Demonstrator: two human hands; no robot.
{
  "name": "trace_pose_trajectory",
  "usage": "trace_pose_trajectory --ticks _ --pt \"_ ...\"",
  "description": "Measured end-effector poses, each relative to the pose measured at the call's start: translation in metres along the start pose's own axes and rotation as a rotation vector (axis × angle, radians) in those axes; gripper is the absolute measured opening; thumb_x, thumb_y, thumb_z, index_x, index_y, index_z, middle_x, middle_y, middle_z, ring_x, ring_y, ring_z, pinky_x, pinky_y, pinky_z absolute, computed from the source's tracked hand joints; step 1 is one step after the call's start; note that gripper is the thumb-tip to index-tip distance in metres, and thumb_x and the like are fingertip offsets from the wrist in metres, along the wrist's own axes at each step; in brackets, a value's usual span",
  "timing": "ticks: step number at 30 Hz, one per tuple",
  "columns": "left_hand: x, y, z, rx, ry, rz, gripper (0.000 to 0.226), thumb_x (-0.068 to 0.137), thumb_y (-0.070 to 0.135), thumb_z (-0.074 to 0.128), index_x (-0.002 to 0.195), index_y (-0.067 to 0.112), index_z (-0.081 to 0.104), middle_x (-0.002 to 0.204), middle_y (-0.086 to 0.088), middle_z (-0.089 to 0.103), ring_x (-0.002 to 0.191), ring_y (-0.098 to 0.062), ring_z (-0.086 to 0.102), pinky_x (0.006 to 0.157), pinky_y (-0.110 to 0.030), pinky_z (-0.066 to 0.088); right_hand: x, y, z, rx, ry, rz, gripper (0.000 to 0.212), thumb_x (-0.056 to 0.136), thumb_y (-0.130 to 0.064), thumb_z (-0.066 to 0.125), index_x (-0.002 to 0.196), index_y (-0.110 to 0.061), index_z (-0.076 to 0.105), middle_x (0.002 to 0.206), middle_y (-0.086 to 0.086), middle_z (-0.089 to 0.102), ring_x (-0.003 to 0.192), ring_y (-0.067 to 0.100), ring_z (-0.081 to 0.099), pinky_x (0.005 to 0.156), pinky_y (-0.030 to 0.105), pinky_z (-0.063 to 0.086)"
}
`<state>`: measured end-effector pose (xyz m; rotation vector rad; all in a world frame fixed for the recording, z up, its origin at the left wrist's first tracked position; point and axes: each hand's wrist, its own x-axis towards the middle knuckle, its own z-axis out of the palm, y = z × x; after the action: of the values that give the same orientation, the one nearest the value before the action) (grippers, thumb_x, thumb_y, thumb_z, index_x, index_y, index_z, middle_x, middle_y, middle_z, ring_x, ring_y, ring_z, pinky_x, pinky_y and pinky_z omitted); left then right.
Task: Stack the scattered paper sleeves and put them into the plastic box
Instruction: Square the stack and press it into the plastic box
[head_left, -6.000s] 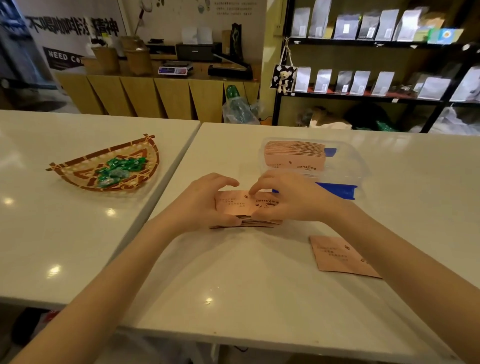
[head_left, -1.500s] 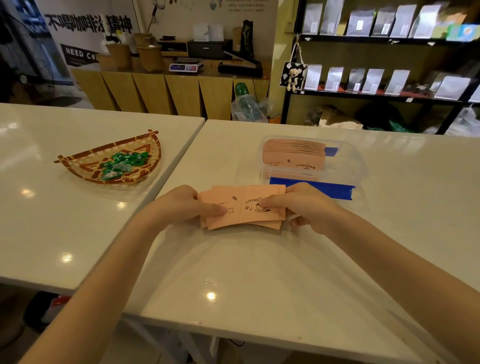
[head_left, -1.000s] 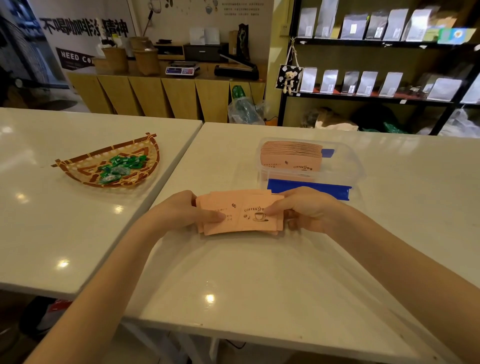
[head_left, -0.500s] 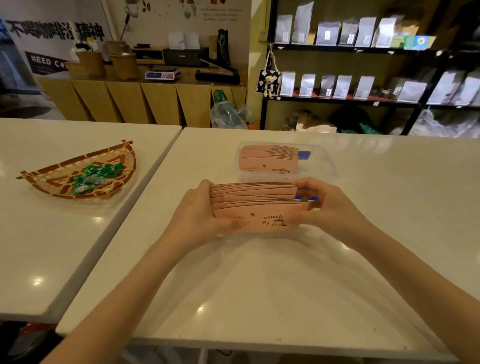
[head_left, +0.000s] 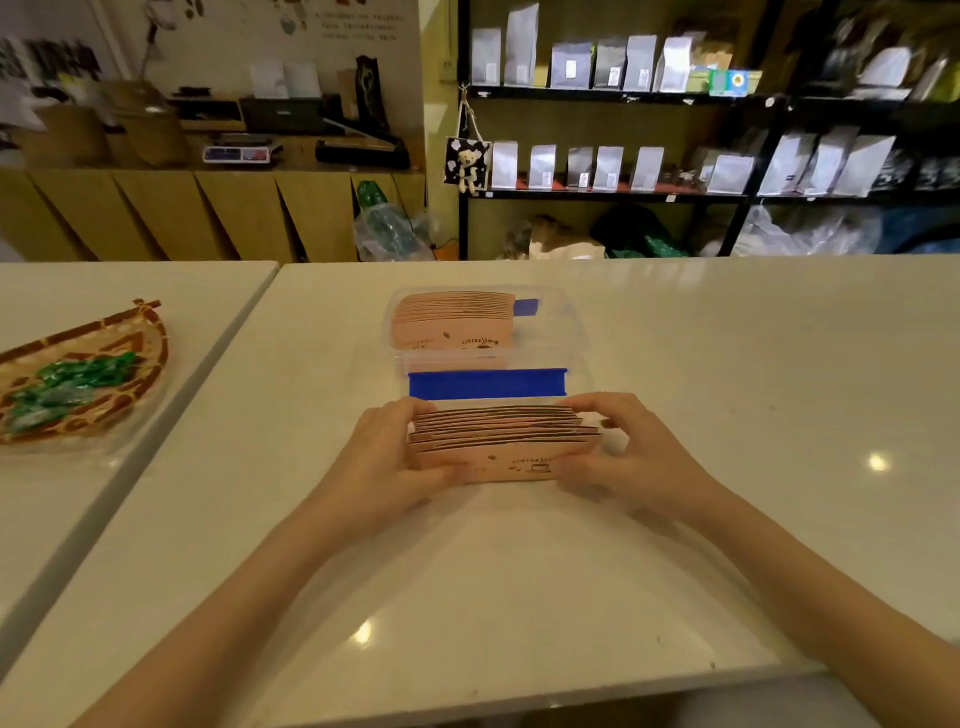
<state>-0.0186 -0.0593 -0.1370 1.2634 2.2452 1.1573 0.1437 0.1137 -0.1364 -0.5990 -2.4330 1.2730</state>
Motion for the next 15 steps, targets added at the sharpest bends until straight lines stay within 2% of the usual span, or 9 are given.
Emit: trace_pose_trajectory --ticks 3,6,8,9,10,12,15 --pt "0.0 -0.006 -0.004 -0.029 -0.02 0.015 0.04 0.071 0.027 0.074 0.102 0.035 0.051 0.099 0.027 0.056 0.086 0.018 0.054 0.063 0.004 0.042 -0.001 0.003 0.002 0.063 -0.04 -0.009 0.047 0.074 -0.023 0.072 0.098 -0.056 0.048 0.103 -0.039 0.045 0.125 0.006 0.031 0.097 0.019 0.031" --pt "0.001 -0.012 -0.002 0.0 -0.041 0.036 0.036 0.075 0.027 0.069 0.103 0.043 0.053 0.11 0.019 0.061 0.102 0.005 0.056 0.078 0.0 0.043 -0.001 0.005 0.007 0.043 -0.07 -0.059 0.044 0.077 -0.027 0.069 0.099 -0.059 0.047 0.096 -0.053 0.042 0.126 0.007 0.026 0.105 0.031 0.035" --pt "0.002 -0.016 0.003 0.04 -0.037 0.048 0.04 0.075 0.037 0.063 0.114 0.041 0.053 0.118 0.017 0.06 0.113 -0.007 0.053 0.095 -0.021 0.046 0.001 0.006 0.014 -0.05 -0.053 -0.089 0.04 0.075 -0.041 0.063 0.102 -0.063 0.042 0.107 -0.046 0.041 0.122 0.001 0.023 0.108 0.032 0.031" --pt "0.003 -0.018 0.007 0.079 -0.032 0.056 0.046 0.074 0.045 0.058 0.119 0.042 0.049 0.122 0.017 0.058 0.117 -0.013 0.05 0.099 -0.032 0.045 0.003 0.007 0.017 -0.118 -0.037 -0.102 0.04 0.074 -0.05 0.057 0.106 -0.062 0.038 0.114 -0.039 0.041 0.12 -0.001 0.022 0.109 0.032 0.027" --pt "0.002 -0.018 0.01 0.12 -0.026 0.068 0.052 0.073 0.052 0.053 0.123 0.043 0.044 0.125 0.017 0.055 0.12 -0.015 0.047 0.101 -0.037 0.042 0.003 0.008 0.02 -0.189 -0.015 -0.12 0.045 0.072 -0.056 0.052 0.114 -0.059 0.035 0.121 -0.031 0.041 0.12 -0.001 0.021 0.11 0.033 0.024" --pt "0.001 -0.019 0.015 0.185 -0.009 0.086 0.059 0.073 0.061 0.044 0.128 0.043 0.037 0.128 0.017 0.05 0.123 -0.014 0.04 0.106 -0.035 0.035 0.005 0.011 0.026 -0.295 0.025 -0.161 0.056 0.071 -0.063 0.042 0.124 -0.052 0.03 0.131 -0.023 0.037 0.125 0.002 0.019 0.112 0.032 0.018" --pt "0.0 -0.018 0.014 0.206 0.009 0.098 0.061 0.073 0.06 0.04 0.131 0.042 0.032 0.132 0.016 0.044 0.125 -0.013 0.032 0.106 -0.028 0.026 0.005 0.009 0.026 -0.327 0.068 -0.181 0.052 0.069 -0.067 0.036 0.117 -0.06 0.019 0.13 -0.027 0.022 0.123 -0.006 0.007 0.107 0.022 0.006"
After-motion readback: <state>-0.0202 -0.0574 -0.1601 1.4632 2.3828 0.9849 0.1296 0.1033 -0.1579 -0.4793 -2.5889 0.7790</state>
